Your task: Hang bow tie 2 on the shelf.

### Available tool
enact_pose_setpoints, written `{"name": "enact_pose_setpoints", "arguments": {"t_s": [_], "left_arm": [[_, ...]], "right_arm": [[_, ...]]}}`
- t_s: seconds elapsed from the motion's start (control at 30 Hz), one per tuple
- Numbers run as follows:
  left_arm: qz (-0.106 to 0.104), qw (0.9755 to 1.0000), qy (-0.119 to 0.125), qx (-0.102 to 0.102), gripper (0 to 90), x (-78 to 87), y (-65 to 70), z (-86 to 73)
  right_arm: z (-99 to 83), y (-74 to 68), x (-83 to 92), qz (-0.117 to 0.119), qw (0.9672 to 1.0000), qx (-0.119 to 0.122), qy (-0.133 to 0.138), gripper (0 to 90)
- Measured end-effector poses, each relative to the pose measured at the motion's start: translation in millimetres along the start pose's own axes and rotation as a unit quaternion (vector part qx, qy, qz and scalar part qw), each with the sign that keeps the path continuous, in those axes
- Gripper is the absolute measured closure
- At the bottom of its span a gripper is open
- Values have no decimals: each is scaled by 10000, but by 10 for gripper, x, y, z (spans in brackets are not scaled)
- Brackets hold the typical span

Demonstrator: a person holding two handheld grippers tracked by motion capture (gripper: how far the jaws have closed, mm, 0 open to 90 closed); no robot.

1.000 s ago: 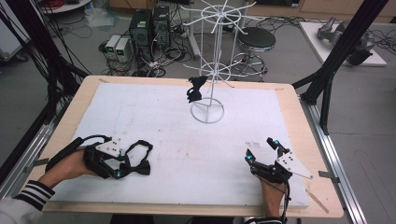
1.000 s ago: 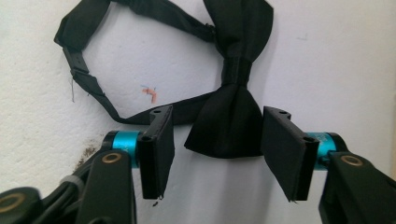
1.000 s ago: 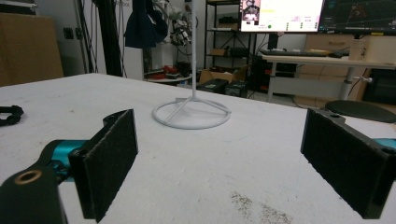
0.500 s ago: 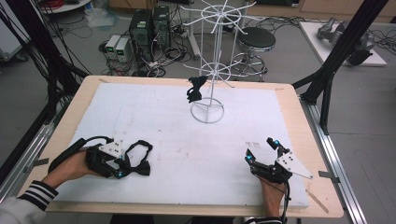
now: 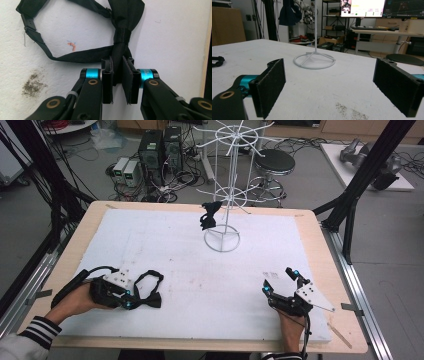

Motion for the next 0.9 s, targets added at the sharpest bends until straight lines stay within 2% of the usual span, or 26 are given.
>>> {"name": "enact_pose_setpoints", "arguments": {"t_s": [0.1,0.2,0.43,0.57,0.67,0.8,0.9], "left_arm": [[-17,10000,44,18,811,4,0,2],[-62,10000,72,5,822,12,-7,10],[44,9990,451,53,834,59,-16,58],[105,9965,824,128,835,115,-39,87],[170,9939,1074,177,835,166,-71,110],[179,9887,1459,302,836,214,-94,135],[236,9866,1585,298,835,232,-108,155]], "right_arm": [[-1,-11,2,7,10000,-32,-43,104],[2,-11,-8,-4,10000,66,-33,104],[2,-36,-10,-9,9998,169,-69,103],[2,-42,-7,-3,9998,207,-67,104],[1,-39,-4,5,9999,136,-66,104],[0,-25,2,12,10000,80,-37,104],[1,-19,2,5,10000,60,-21,104]]}}
Point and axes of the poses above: each handheld gripper's, and its own axes: x roughly backward along the jaws, z roughly out of its top, y roughly to its right, the point moved 2 cm from there along -x, roughly forward along the jaws, and after that the axes turned 3 degrees about -y, right-handed, at the moved point
